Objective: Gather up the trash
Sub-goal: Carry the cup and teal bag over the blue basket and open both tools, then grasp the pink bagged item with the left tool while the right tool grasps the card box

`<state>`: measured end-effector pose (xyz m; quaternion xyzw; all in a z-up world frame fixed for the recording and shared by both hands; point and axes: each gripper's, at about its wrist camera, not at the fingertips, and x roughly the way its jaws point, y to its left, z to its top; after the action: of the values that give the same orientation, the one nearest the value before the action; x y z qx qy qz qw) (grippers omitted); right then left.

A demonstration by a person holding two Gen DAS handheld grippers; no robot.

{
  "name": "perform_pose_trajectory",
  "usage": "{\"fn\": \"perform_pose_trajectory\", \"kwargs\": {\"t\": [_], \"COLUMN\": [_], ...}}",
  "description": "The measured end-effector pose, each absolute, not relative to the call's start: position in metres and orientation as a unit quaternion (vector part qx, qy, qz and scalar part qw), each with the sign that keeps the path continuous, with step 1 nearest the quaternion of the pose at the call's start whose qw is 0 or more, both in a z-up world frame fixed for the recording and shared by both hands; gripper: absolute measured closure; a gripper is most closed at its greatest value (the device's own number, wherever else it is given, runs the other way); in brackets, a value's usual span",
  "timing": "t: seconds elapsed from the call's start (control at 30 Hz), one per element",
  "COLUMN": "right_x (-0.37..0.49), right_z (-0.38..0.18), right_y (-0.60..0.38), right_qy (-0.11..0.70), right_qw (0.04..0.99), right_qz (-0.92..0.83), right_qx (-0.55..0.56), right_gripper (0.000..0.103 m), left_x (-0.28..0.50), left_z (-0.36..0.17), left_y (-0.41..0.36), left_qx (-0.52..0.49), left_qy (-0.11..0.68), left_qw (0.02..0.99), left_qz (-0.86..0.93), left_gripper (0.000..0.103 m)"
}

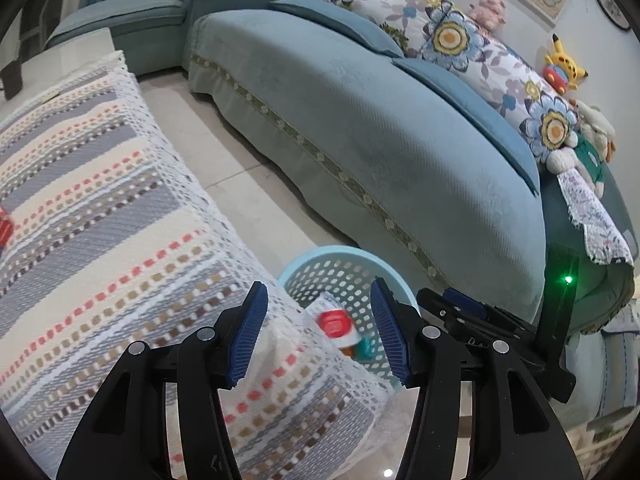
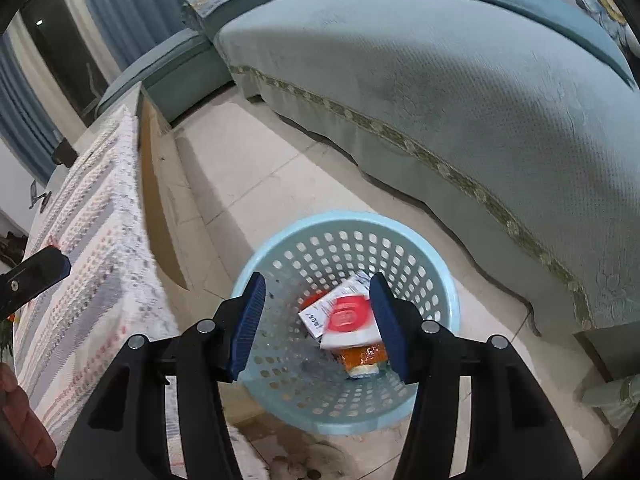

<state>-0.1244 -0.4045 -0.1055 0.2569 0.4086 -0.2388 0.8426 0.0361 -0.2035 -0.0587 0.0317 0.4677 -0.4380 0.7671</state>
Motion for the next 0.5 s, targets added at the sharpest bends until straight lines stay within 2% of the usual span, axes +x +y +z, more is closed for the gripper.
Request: {"fn": "perform_pose_trajectory", "kwargs": {"t": [0.2, 0.5], "right_x": [-0.112, -0.061], "right_z": [-0.069, -0.006], "right_y": [-0.375, -0.291], "right_qy": [0.377, 0.318], "right_qw": [0.874, 0.927], "right_qz": [-0.210, -0.119], "right_qx": [0.225, 0.159], "right_gripper": [0.052, 0.052], "left_x": [0.043, 0.073], "left_z": [-0.032, 0.006], "left_y": [-0.175, -0.086], "left_qx": [0.006, -0.050], "left_qy": [0.445, 0.405], "left_qw": [0.785, 0.832], "left_qz": [-0.430, -0.377], "left_gripper": [0.051, 0.051]}}
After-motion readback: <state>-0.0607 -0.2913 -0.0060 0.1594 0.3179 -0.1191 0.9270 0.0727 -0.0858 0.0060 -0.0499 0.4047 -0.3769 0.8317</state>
